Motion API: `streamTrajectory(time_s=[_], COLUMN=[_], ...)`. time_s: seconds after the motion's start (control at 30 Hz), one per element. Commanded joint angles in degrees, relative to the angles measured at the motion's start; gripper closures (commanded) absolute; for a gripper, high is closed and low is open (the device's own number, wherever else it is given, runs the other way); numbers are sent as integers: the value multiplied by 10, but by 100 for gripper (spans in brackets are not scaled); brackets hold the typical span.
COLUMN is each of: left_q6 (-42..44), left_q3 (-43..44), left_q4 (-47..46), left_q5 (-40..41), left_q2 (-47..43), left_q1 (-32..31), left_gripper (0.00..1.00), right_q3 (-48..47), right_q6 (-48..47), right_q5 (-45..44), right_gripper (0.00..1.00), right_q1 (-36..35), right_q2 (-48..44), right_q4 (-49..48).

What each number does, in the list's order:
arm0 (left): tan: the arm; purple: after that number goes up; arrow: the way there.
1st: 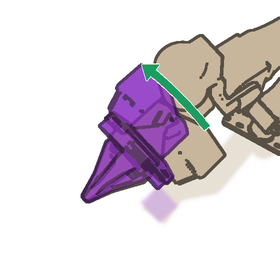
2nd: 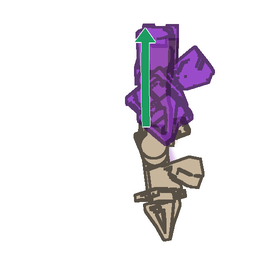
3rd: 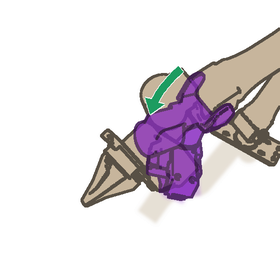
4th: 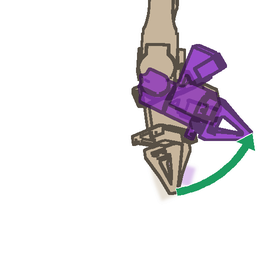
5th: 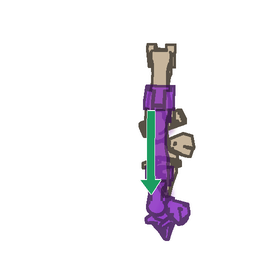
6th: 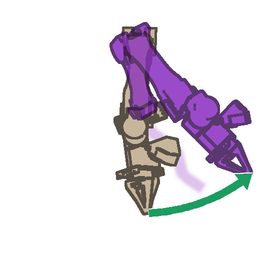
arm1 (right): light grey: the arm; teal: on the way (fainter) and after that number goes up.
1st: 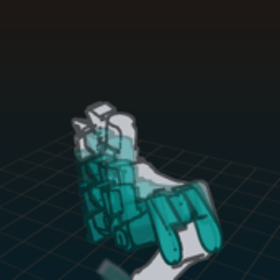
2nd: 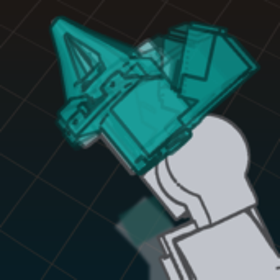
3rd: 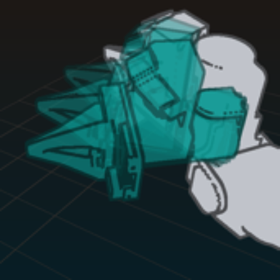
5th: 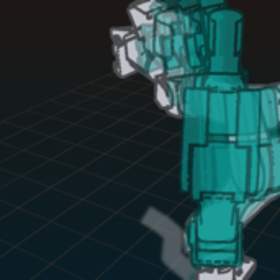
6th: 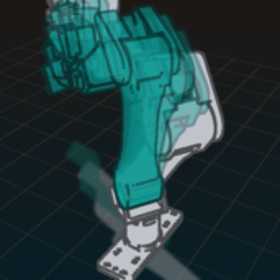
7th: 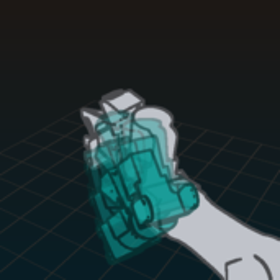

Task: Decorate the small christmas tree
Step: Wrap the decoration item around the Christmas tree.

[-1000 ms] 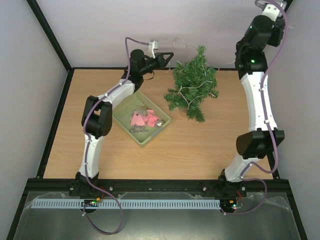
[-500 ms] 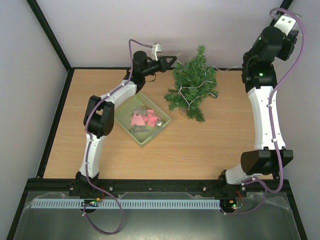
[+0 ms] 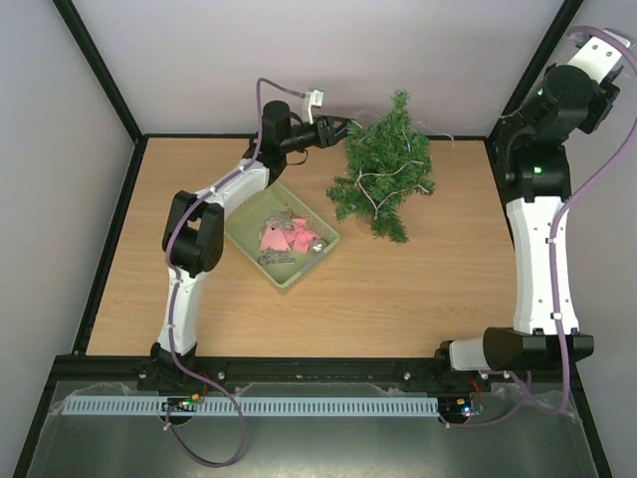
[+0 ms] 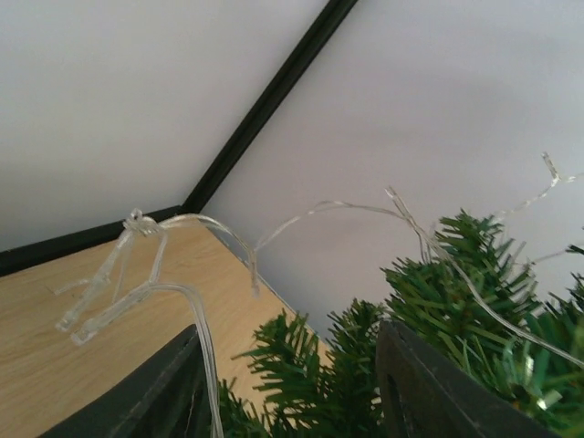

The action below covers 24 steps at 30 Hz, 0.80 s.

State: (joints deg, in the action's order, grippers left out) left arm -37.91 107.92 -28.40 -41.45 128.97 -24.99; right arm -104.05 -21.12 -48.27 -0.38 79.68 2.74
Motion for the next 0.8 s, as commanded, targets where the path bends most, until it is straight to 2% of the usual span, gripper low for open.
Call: streamTrajectory(time_s=[0.0, 0.27, 0.4, 0.57, 0.77], left_q6=[-5, 12, -6, -141, -266], left_q3=[-19, -59, -77, -114, -112], left_q4=[-17, -16, -51, -222, -349], left_q5=[-47, -99, -108, -99, -69], left_q2=[-41, -70, -79, -86, -68], left_q1=[7, 12, 18, 24, 24], left_gripper=[48, 35, 33, 36, 37], right_q3=[26, 84, 90, 107, 118], right_q6=[26, 22, 22, 32, 33], right_q5=[20, 43, 52, 67, 74], right_gripper=[98, 98, 98, 98, 98], right_q1=[3, 3, 3, 3, 3], right_q2=[-26, -40, -35, -40, -48], right_q4=[31, 21, 20, 16, 7])
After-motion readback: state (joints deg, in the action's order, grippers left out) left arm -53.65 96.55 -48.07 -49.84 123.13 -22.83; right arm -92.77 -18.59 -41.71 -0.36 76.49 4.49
